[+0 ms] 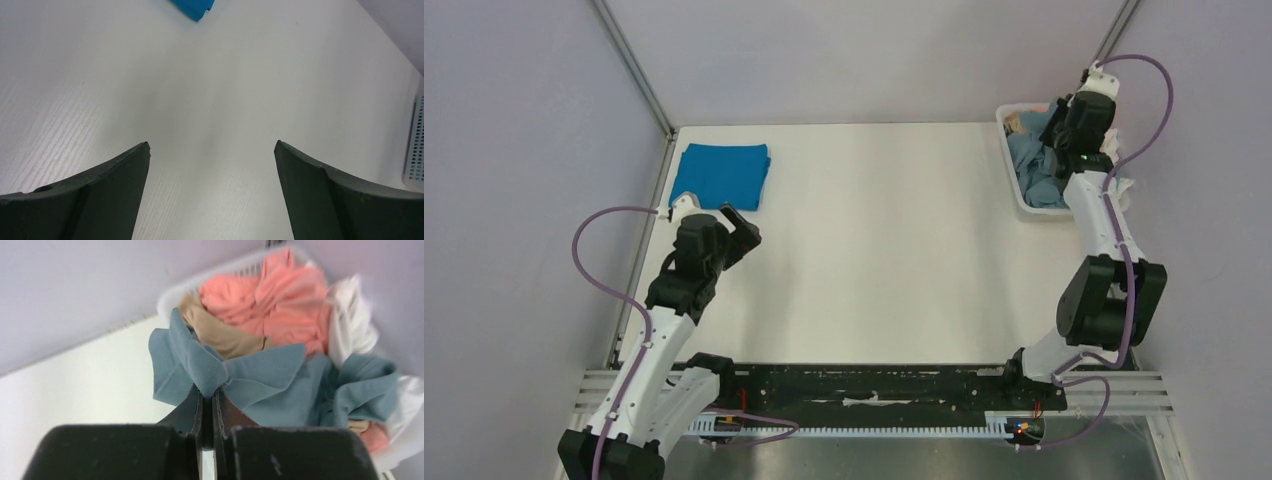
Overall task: Fold and stack the t-shirts
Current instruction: Grab crumpled tshirt from bin with the right arm, then move the tshirt to the center of the board
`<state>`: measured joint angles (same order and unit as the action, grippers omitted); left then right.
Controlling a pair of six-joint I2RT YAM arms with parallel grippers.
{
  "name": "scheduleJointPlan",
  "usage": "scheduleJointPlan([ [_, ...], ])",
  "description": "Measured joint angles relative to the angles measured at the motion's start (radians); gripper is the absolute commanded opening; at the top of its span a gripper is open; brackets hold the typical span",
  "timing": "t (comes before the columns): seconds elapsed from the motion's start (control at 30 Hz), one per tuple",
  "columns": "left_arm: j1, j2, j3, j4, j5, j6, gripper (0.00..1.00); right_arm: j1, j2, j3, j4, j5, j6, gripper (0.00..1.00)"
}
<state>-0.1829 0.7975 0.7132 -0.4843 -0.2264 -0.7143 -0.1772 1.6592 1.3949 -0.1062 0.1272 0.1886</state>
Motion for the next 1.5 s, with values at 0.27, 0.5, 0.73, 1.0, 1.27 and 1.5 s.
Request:
scheduleJointPlan([
  [0.27,0.000,-0.002,0.000,0.001,0.013,0.000,1.00,0.002,-0.201,0.167,0.021,-0.026,-0.032,0.00],
  [0.5,0.000,-0.002,0.000,0.006,0.024,0.000,1.00,0.048,-0.202,0.404,0.015,-0.196,-0.012,0.00],
  [0.73,0.000,-0.002,0.000,0.015,0.046,0.000,1.00,0.293,-0.200,0.545,0.120,-0.358,0.023,0.00],
  [1.0,0.000,-0.002,0.000,0.016,0.055,0.000,1.00,0.470,-0.203,0.565,0.247,-0.516,0.097,0.00],
  [1.27,0.000,-0.002,0.000,0.014,0.054,0.000,1.00,0.483,-0.339,0.332,0.141,-0.332,0.040,0.00],
  [1.5,0.000,0.014,-0.010,0.008,0.054,-0.031,1.00,0.480,-0.349,0.069,-0.021,-0.034,-0.009,0.35],
])
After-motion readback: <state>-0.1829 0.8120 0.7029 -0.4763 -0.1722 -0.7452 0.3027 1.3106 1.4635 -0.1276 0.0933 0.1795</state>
